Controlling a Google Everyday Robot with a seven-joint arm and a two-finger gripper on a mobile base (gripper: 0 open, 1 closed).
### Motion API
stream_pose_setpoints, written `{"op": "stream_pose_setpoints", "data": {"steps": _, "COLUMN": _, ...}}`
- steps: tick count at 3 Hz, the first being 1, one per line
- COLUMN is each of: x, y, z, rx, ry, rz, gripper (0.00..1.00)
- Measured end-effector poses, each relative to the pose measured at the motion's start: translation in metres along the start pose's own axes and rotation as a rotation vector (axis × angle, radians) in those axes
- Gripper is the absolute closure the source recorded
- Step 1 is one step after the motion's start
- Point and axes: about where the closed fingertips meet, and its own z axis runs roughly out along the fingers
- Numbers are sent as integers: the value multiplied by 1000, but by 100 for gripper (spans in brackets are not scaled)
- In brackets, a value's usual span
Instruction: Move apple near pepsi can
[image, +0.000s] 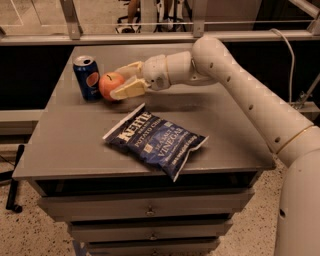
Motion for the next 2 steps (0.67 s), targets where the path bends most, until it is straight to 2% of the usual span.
{"op": "stream_pose_setpoints", "data": {"steps": 1, "x": 6, "y": -4, "z": 1, "rx": 7, "ry": 4, "rz": -2, "gripper": 23}}
{"op": "stream_pose_setpoints", "data": {"steps": 2, "x": 7, "y": -7, "z": 0, "rx": 15, "ry": 10, "rz": -7, "gripper": 0}}
